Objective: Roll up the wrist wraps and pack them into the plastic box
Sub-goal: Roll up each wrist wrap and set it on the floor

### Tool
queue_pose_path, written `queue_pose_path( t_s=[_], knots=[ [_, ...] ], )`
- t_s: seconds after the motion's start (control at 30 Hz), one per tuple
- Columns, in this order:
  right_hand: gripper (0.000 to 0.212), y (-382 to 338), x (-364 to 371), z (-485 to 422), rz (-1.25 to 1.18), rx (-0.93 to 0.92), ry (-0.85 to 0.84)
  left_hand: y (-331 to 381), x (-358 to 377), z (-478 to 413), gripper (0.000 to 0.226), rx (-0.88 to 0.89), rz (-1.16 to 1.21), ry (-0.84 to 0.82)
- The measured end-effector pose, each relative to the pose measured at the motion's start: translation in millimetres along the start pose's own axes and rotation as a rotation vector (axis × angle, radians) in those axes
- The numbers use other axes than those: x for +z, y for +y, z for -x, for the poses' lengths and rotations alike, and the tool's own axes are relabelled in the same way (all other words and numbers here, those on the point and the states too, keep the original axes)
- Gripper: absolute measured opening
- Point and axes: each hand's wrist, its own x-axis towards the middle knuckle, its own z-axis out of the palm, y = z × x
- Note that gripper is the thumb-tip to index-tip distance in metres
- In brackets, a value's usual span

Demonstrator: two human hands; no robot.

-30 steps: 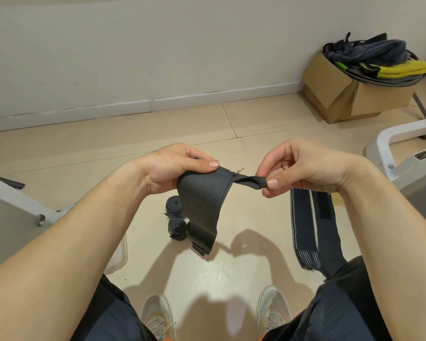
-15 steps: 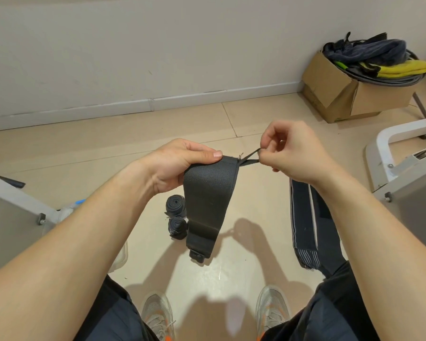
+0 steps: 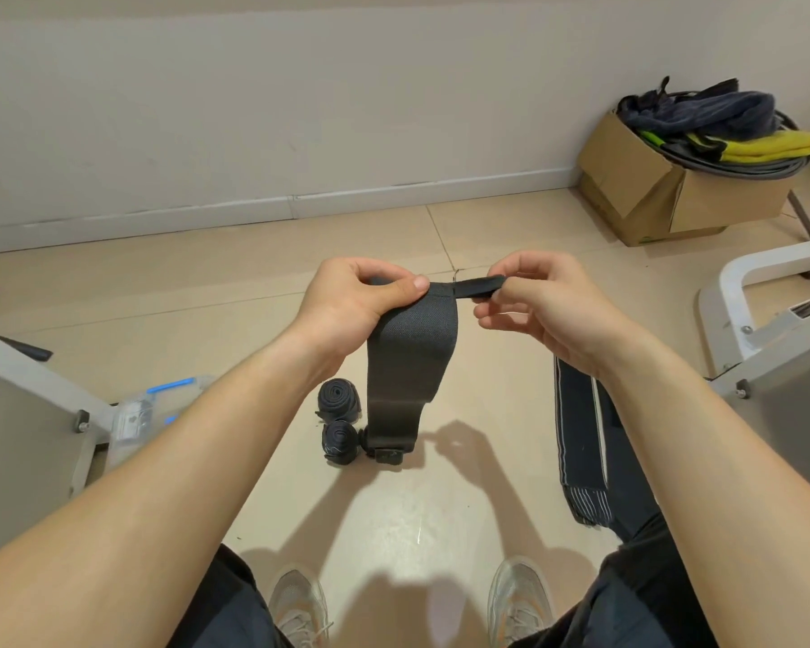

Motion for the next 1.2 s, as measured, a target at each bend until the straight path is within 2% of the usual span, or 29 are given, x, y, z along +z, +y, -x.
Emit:
queue_pose_path(
  t_s=[0.1,0.33,0.43,0.57,0.73,0.93,1.2],
  knots=[
    [0.011,-1,1,-1,0.0,-0.029,0.045,-2,2,0,0.011,0.054,-0.056,0.026],
    [0.024,-4,9,0,0.135,-0.174,0.249,-7,13,-1,0.011,0.113,-0.078,0.173],
    [0.029,-6,15,1,0.149,-0.236,0.279,-8,18,-2,0.012,0.128,-0.102,0.25],
    [0.028,-3,30,0,0.355,-0.355,0.314,-5,26,-2,0.012,0.167,-0.109,0.29],
    [0.027,0,38,-1,0.464,-0.412,0.352,-5,32,-1,0.012,0.147,-0.02,0.251],
    [0.01,0,35,-3,0.368,-0.44,0.291,-1,27,-2,0.008,0.13,0.115,0.18],
    [0.017,4,24,-10,0.222,-0.395,0.149,2,23,-1,0.009,0.072,0.203,0.057]
  ],
)
